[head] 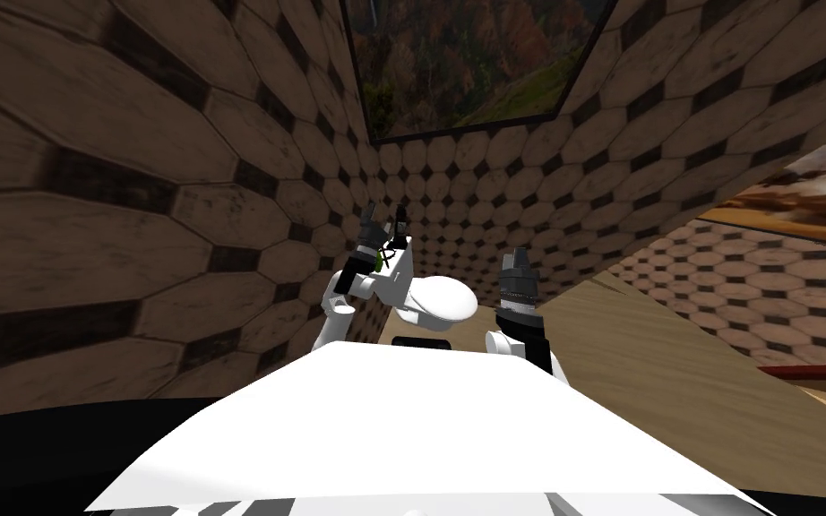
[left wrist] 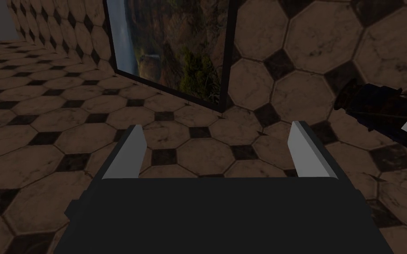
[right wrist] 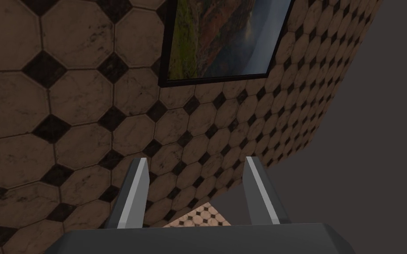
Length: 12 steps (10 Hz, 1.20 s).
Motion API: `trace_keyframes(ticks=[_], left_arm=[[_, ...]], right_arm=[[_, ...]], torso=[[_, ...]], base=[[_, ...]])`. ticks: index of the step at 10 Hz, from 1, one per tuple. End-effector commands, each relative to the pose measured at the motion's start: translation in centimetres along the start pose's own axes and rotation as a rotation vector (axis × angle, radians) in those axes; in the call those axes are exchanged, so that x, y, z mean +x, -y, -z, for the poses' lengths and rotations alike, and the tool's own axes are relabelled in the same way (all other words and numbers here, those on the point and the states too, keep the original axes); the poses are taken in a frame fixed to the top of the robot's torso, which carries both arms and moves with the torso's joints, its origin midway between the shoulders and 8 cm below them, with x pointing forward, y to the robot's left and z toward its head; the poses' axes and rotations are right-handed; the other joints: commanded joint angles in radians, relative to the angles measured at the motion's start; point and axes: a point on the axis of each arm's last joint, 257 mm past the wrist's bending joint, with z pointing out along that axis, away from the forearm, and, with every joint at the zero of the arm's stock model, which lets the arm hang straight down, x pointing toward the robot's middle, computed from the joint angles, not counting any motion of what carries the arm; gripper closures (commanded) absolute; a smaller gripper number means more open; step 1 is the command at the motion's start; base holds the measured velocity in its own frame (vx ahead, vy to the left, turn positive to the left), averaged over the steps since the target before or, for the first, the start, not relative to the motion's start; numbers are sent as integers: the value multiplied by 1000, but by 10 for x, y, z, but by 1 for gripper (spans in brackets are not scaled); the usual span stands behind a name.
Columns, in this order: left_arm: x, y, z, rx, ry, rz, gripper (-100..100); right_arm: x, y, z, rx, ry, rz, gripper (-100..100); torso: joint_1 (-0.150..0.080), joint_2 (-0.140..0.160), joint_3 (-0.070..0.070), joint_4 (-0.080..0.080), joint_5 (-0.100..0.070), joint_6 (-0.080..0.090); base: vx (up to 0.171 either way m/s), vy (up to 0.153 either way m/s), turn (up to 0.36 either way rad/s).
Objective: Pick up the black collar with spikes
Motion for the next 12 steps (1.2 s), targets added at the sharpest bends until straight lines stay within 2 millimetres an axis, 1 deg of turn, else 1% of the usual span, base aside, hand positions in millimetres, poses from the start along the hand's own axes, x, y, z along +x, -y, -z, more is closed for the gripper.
trace_keyframes(ticks=[1,2,3,4,5,6,7,8,9,10,11,12], left_arm=[[-2,-20,-12,-55,1,15,-100],[-1,-17,-18,-58,-1,13,-100],[-2,-34,-25,-99,2,27,-100],[1,-30,-33,-100,-1,24,-100],[0,-32,-32,-109,3,24,-100],[-1,-47,-44,-150,7,36,-100],[-1,-48,-46,-163,11,34,-100],[-3,-63,-55,-200,18,47,-100],[-2,-62,-60,-211,21,44,-100],[-3,-65,-60,-220,25,44,-100],[-6,-77,-69,-260,37,56,-100],[-7,-81,-72,-278,43,53,-100]], right_arm=[[0,0,0,0,0,0,0],[0,0,0,0,0,0,0],[0,0,0,0,0,0,0],[0,0,0,0,0,0,0],[0,0,0,0,0,0,0],[0,0,0,0,0,0,0],[0,0,0,0,0,0,0],[0,0,0,0,0,0,0],[0,0,0,0,0,0,0],[0,0,0,0,0,0,0],[0,0,0,0,0,0,0],[0,0,0,0,0,0,0]], torso=[[0,0,0,0,0,0],[0,0,0,0,0,-1],[0,1,0,0,0,0],[-1,0,0,0,0,0],[0,0,0,0,0,0],[3,1,0,0,1,0],[2,0,0,0,1,0],[2,0,0,0,0,0],[0,-1,0,0,0,0],[0,0,0,0,0,0],[2,0,0,0,0,0],[2,-1,0,0,0,-1]], base=[[25,-85,230],[13,-79,102],[32,-91,158],[22,-76,122],[6,-29,-1],[27,-48,192],[32,-66,130],[25,-88,208],[21,-91,95],[12,-45,-9],[35,-62,204],[35,-71,121]])
